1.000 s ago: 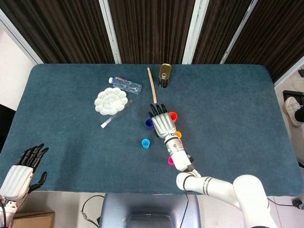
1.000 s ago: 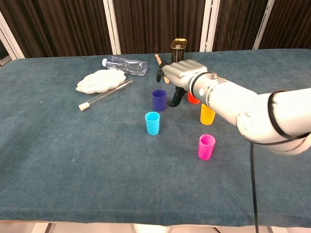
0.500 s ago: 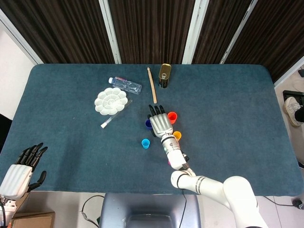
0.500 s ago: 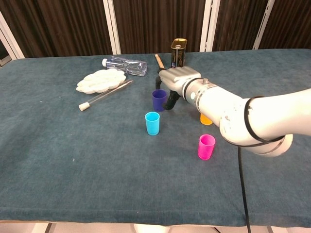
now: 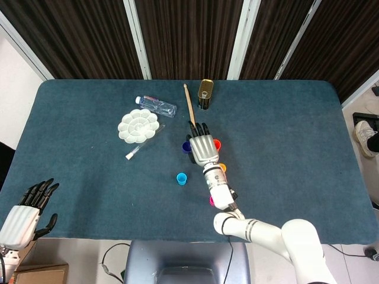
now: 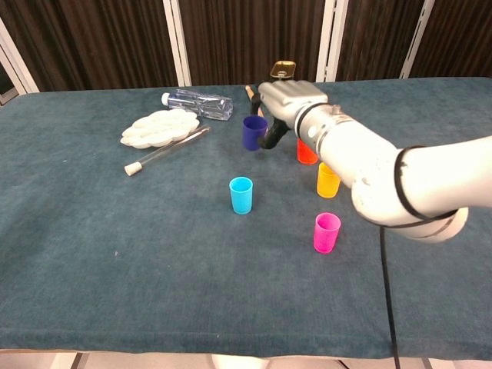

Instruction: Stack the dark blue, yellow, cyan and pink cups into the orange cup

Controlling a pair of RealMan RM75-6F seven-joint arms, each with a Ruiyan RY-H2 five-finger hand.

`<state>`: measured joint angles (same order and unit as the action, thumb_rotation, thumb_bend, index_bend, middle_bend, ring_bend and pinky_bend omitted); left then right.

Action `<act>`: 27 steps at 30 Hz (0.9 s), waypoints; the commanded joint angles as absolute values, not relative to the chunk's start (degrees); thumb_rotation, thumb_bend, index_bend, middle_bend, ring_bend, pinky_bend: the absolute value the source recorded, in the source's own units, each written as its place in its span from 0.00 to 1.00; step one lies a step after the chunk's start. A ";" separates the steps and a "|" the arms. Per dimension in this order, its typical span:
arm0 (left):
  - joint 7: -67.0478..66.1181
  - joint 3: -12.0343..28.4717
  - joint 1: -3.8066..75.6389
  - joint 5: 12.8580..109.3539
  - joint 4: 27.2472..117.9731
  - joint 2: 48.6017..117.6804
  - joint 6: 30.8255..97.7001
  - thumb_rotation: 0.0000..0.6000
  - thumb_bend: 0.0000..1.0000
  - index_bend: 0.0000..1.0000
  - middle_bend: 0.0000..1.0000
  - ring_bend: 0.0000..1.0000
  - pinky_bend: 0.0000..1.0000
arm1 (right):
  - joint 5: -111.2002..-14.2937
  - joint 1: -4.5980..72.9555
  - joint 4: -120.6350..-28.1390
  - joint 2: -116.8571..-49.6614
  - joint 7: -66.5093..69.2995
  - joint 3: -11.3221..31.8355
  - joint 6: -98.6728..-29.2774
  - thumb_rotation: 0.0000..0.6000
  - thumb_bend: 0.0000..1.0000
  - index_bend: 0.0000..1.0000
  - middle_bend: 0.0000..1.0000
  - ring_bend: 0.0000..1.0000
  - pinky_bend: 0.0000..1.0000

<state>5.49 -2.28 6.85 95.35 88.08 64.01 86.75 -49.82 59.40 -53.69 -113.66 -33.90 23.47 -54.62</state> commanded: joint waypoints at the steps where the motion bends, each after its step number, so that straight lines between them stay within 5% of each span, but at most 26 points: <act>1: 5.31 -2.39 6.83 95.54 88.16 64.08 86.78 1.00 0.46 0.00 0.00 0.00 0.11 | -51.49 55.89 -60.45 -107.60 -32.65 24.08 -58.70 1.00 0.52 0.58 0.02 0.00 0.00; 10: 4.00 -2.73 7.23 96.02 88.65 64.64 85.85 1.00 0.46 0.00 0.00 0.00 0.11 | -46.98 51.57 -66.98 -99.53 -36.28 22.61 -58.12 1.00 0.52 0.58 0.02 0.00 0.00; 27: 4.14 -2.64 7.30 95.73 88.71 64.53 85.82 1.00 0.46 0.00 0.00 0.00 0.11 | -46.74 53.29 -58.57 -104.25 -33.94 20.10 -54.21 1.00 0.52 0.54 0.02 0.00 0.00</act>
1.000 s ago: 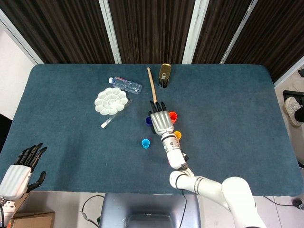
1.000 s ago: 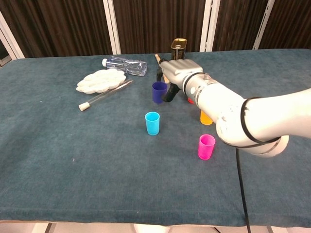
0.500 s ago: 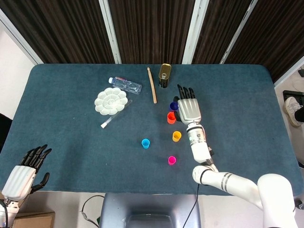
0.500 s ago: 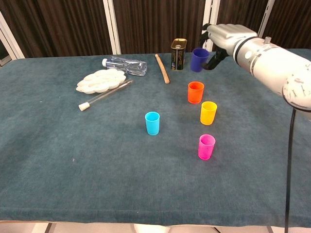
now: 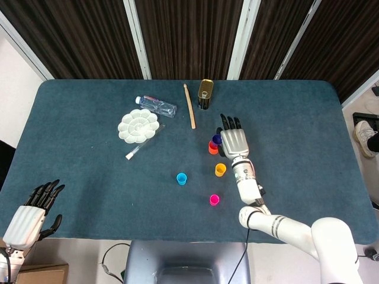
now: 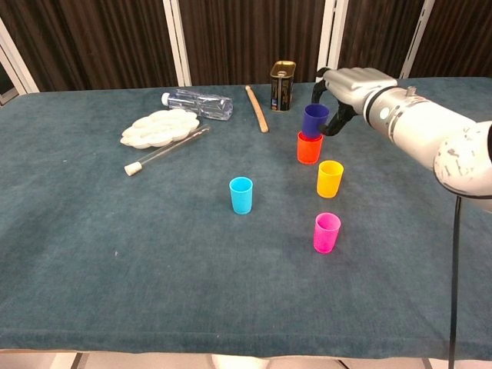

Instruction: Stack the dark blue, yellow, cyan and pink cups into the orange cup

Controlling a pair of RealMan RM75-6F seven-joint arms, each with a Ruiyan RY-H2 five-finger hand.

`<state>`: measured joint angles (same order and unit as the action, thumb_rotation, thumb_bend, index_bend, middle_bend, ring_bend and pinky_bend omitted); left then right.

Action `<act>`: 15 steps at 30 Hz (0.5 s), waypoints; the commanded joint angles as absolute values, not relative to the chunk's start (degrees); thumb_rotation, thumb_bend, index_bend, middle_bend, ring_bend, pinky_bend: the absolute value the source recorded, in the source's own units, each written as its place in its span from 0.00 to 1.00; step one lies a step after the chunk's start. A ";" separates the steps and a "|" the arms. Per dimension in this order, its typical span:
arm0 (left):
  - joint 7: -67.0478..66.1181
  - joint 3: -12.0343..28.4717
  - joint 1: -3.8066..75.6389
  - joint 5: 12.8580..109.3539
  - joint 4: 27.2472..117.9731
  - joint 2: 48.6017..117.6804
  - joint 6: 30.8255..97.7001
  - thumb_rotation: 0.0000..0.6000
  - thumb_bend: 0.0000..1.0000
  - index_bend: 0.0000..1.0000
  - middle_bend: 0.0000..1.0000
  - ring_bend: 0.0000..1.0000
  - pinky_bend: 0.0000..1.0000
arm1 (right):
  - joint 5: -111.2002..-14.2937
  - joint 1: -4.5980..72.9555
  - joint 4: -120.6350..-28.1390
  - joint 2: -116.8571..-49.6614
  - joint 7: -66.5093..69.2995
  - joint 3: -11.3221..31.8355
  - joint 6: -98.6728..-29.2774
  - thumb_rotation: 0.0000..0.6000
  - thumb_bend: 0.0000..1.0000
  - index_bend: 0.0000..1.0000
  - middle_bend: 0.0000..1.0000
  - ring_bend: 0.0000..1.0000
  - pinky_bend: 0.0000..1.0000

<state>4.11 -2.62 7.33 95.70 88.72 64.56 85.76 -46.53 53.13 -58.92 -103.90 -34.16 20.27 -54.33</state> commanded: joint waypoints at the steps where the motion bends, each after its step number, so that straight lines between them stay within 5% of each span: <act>1: 4.17 -2.64 7.27 95.77 88.70 64.52 85.89 1.00 0.46 0.00 0.00 0.00 0.11 | -46.83 53.32 -58.37 -104.47 -33.86 19.99 -54.16 1.00 0.52 0.52 0.02 0.00 0.00; 7: 4.47 -2.67 7.23 95.85 88.71 64.42 86.08 1.00 0.46 0.00 0.00 0.00 0.11 | -46.16 52.91 -59.68 -103.68 -35.17 19.20 -53.58 1.00 0.52 0.28 0.00 0.00 0.00; 15: 4.64 -2.77 7.18 96.15 88.70 64.35 86.31 1.00 0.46 0.00 0.00 0.00 0.11 | -49.36 50.74 -67.59 -99.50 -33.11 18.05 -55.53 1.00 0.52 0.19 0.00 0.00 0.00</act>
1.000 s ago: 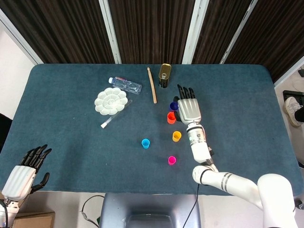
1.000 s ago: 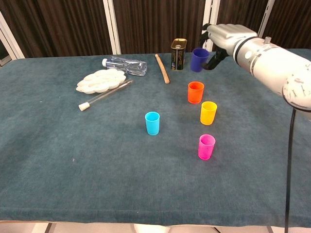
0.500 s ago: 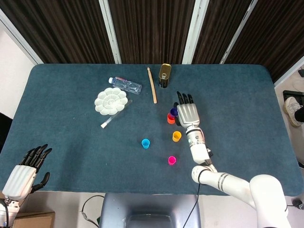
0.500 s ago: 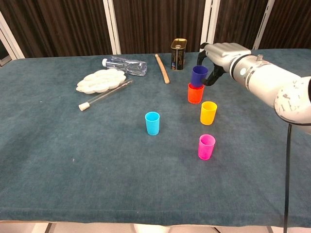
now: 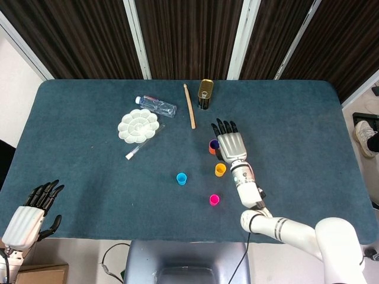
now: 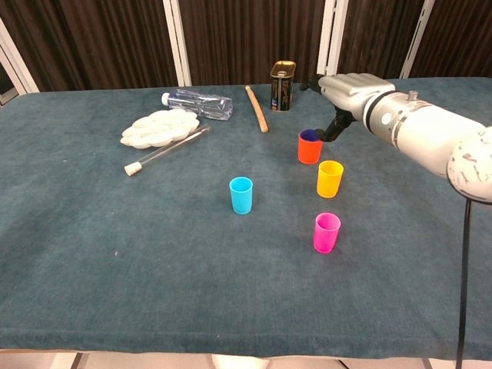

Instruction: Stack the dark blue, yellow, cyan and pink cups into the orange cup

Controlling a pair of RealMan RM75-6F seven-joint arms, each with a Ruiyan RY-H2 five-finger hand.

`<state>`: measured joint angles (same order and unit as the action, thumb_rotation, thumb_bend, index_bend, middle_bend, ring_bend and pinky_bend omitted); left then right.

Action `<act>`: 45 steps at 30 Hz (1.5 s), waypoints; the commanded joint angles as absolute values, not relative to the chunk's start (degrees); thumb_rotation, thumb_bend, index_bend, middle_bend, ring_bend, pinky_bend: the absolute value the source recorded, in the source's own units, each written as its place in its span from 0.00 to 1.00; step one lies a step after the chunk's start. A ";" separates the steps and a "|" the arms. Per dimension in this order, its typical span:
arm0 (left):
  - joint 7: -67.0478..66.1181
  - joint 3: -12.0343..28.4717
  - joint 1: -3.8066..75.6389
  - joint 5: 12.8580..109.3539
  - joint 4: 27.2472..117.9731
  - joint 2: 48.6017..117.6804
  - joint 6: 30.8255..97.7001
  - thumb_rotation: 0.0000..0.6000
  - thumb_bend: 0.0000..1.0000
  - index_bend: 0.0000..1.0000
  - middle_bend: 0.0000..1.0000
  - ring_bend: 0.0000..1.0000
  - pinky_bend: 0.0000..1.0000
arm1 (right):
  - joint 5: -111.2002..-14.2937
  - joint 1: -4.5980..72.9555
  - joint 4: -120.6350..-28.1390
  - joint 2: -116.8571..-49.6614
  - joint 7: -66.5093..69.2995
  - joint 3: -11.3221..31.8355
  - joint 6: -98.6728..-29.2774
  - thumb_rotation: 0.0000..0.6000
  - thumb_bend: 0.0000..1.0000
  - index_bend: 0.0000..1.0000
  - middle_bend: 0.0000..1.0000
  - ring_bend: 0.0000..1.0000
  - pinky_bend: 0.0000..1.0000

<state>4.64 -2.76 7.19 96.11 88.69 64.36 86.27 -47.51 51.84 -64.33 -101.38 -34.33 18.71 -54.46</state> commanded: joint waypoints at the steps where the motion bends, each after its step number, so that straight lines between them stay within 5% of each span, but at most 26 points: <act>1: 4.68 -2.76 7.15 96.21 88.71 64.34 86.44 1.00 0.46 0.00 0.00 0.00 0.11 | -51.22 49.88 -70.82 -98.04 -31.90 17.58 -56.57 1.00 0.52 0.20 0.00 0.00 0.00; 6: 4.77 -2.84 6.95 96.51 88.73 64.23 86.96 1.00 0.46 0.00 0.00 0.00 0.11 | -58.90 44.70 -85.21 -89.43 -28.44 13.07 -60.20 1.00 0.52 0.23 0.00 0.00 0.00; 12: 4.62 -2.94 6.95 96.64 88.78 64.31 86.89 1.00 0.46 0.00 0.00 0.00 0.11 | -59.94 42.00 -90.79 -84.02 -28.58 8.55 -58.57 1.00 0.52 0.25 0.00 0.00 0.00; 27: 3.94 -2.86 7.33 96.19 88.81 64.63 85.90 1.00 0.46 0.00 0.00 0.00 0.11 | -55.55 44.18 -79.92 -90.59 -33.33 6.76 -53.80 1.00 0.52 0.34 0.00 0.00 0.00; 45: 4.47 -2.85 7.09 96.32 88.72 64.39 86.58 1.00 0.46 0.00 0.00 0.00 0.11 | -55.51 44.45 -76.45 -94.57 -33.21 8.46 -55.86 1.00 0.52 0.57 0.00 0.00 0.00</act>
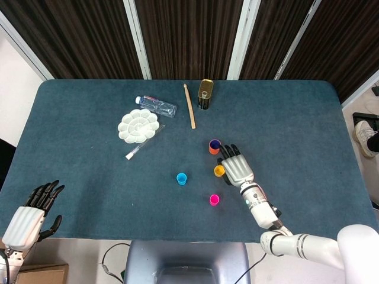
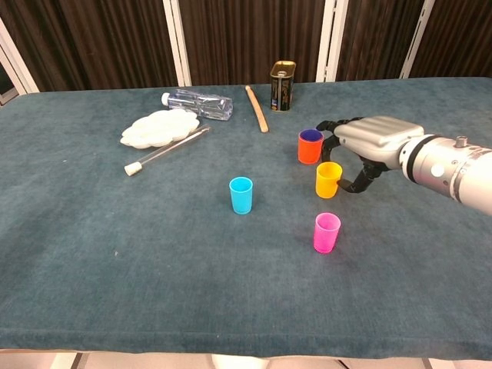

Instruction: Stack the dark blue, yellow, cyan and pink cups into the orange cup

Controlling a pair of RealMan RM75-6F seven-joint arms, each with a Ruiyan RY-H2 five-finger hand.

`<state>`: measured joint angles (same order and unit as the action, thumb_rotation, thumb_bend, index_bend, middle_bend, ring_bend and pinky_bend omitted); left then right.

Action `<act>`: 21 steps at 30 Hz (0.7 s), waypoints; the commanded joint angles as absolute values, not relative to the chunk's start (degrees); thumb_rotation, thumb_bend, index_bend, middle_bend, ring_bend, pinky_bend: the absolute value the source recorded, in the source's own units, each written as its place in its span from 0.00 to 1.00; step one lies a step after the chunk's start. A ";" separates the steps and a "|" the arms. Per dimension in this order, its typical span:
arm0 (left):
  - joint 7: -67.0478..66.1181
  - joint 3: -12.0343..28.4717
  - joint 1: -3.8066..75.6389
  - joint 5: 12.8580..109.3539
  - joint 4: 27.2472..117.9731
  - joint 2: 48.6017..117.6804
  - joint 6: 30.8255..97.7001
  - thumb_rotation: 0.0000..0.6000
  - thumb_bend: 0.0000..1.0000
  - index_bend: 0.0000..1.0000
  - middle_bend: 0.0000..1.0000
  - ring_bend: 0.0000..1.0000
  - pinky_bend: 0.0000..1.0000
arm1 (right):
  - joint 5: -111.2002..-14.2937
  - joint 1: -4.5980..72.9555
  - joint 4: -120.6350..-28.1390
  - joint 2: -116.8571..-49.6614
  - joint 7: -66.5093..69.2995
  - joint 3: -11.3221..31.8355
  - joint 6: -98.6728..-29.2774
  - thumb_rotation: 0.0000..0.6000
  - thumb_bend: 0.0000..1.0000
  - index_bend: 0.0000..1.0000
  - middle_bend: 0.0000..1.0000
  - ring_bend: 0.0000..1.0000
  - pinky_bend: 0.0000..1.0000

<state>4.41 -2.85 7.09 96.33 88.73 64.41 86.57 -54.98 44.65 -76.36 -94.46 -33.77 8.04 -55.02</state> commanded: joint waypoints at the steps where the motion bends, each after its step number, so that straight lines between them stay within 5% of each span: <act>1: 4.53 -2.84 7.10 96.30 88.71 64.37 86.57 1.00 0.46 0.00 0.00 0.00 0.11 | -55.89 44.24 -76.63 -94.51 -32.64 8.81 -56.54 1.00 0.52 0.57 0.00 0.00 0.01; 11: 4.32 -2.93 7.10 96.48 88.71 64.48 86.55 1.00 0.46 0.00 0.00 0.00 0.11 | -57.97 43.61 -78.18 -93.75 -24.62 14.84 -60.99 1.00 0.52 0.58 0.02 0.00 0.02; 21: 3.37 -2.86 7.35 96.07 88.78 64.84 85.76 1.00 0.46 0.00 0.00 0.00 0.11 | -52.43 48.60 -68.58 -98.81 -27.58 20.22 -59.22 1.00 0.52 0.57 0.02 0.00 0.02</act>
